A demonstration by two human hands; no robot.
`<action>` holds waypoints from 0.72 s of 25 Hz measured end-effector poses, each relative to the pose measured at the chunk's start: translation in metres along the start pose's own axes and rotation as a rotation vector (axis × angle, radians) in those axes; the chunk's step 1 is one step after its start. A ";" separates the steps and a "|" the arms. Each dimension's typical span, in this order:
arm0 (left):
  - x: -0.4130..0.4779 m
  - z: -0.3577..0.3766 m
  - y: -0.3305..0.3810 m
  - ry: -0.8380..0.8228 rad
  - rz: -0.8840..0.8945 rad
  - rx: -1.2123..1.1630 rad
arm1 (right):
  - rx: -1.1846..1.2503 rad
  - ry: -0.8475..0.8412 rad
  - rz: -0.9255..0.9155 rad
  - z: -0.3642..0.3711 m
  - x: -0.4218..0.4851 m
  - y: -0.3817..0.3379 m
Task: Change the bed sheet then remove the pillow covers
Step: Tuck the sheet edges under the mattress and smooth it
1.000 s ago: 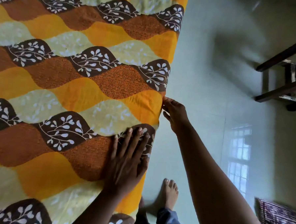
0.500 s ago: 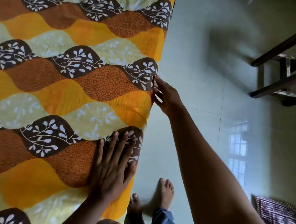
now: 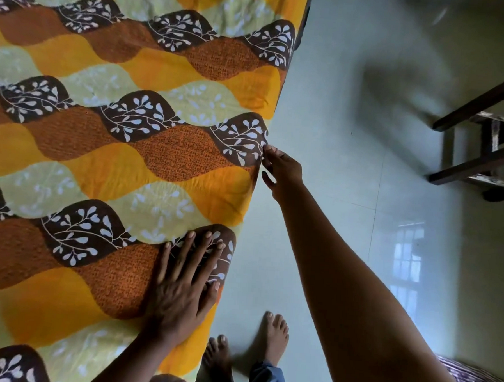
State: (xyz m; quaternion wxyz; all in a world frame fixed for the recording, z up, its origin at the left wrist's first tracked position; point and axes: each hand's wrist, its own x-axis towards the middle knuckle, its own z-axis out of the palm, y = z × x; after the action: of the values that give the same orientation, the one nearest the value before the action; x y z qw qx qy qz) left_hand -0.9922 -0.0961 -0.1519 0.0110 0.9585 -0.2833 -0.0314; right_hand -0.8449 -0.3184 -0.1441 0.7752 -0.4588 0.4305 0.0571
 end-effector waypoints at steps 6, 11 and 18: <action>0.015 -0.026 -0.001 0.034 -0.090 -0.257 | -0.723 0.087 -0.545 -0.022 -0.049 -0.002; 0.095 -0.039 -0.026 0.282 -0.479 -0.431 | -1.072 -0.302 -1.019 0.055 -0.031 -0.015; 0.209 -0.014 -0.067 0.409 -0.522 -0.623 | -1.882 -0.646 -1.332 0.107 0.084 -0.045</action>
State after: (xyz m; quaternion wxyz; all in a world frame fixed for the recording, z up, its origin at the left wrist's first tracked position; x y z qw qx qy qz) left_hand -0.7799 -0.1539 -0.1517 0.3465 0.9352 -0.0014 0.0731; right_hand -0.7052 -0.2885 -0.1523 0.0848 -0.9434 -0.3169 0.0497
